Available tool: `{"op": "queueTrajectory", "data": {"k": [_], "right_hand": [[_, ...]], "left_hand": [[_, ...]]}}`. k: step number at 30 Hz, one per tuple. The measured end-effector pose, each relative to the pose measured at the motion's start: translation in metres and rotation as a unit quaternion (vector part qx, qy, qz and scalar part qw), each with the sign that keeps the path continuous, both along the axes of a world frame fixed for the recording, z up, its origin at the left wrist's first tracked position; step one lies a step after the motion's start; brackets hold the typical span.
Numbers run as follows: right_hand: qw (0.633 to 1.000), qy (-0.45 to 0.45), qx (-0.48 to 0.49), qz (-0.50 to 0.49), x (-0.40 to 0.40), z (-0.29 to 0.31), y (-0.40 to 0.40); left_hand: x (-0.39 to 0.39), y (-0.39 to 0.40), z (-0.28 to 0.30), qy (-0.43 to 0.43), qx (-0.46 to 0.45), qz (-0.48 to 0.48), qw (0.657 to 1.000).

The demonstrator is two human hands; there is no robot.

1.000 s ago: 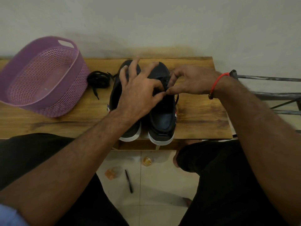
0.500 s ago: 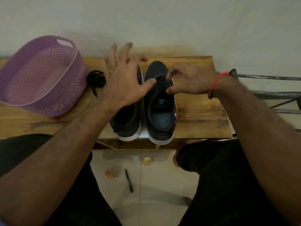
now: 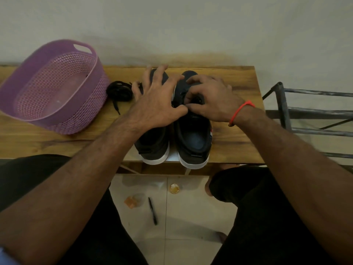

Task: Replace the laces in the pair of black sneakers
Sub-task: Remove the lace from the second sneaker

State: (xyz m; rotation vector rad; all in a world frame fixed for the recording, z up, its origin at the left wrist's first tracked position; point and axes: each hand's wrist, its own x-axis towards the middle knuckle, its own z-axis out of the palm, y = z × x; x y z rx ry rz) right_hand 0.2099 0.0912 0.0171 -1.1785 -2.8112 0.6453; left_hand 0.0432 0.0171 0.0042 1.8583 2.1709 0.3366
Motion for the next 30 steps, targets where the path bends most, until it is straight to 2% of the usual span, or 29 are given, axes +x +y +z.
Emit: {"op": "queueTrajectory", "data": {"k": [3, 6, 9, 14, 19, 22, 25, 27, 30], "right_hand": [[0.999, 0.034, -0.013, 0.002, 0.002, 0.002, 0.008], [0.995, 0.068, -0.001, -0.069, 0.014, 0.011, 0.024], [0.993, 0.0, 0.033, -0.114, 0.031, 0.009, 0.036], [1.0, -0.014, 0.027, 0.0, 0.019, 0.004, 0.022], [0.998, 0.01, 0.05, 0.03, 0.004, -0.002, 0.008], [0.997, 0.029, 0.062, -0.048, 0.012, 0.006, 0.022], [0.989, -0.001, 0.067, -0.128, 0.029, 0.009, 0.036], [0.993, -0.019, 0.045, -0.106, 0.033, 0.006, 0.035], [0.999, -0.001, 0.034, -0.011, 0.02, 0.002, 0.023]], "left_hand": [[0.0, 0.0, 0.002, -0.002, -0.007, 0.002, 1.0], [0.001, -0.001, 0.003, -0.007, -0.008, 0.006, 1.0], [0.001, -0.001, 0.003, -0.011, -0.006, 0.007, 1.0], [0.001, -0.001, 0.001, -0.01, -0.005, 0.008, 1.0], [-0.001, 0.0, -0.001, -0.005, -0.009, 0.009, 1.0], [0.0, -0.001, 0.0, -0.007, -0.012, 0.011, 1.0], [-0.001, -0.001, -0.001, -0.009, -0.009, 0.011, 1.0], [-0.001, -0.001, -0.001, -0.011, -0.008, 0.011, 1.0], [0.0, 0.0, -0.001, -0.008, -0.013, 0.013, 1.0]]}}
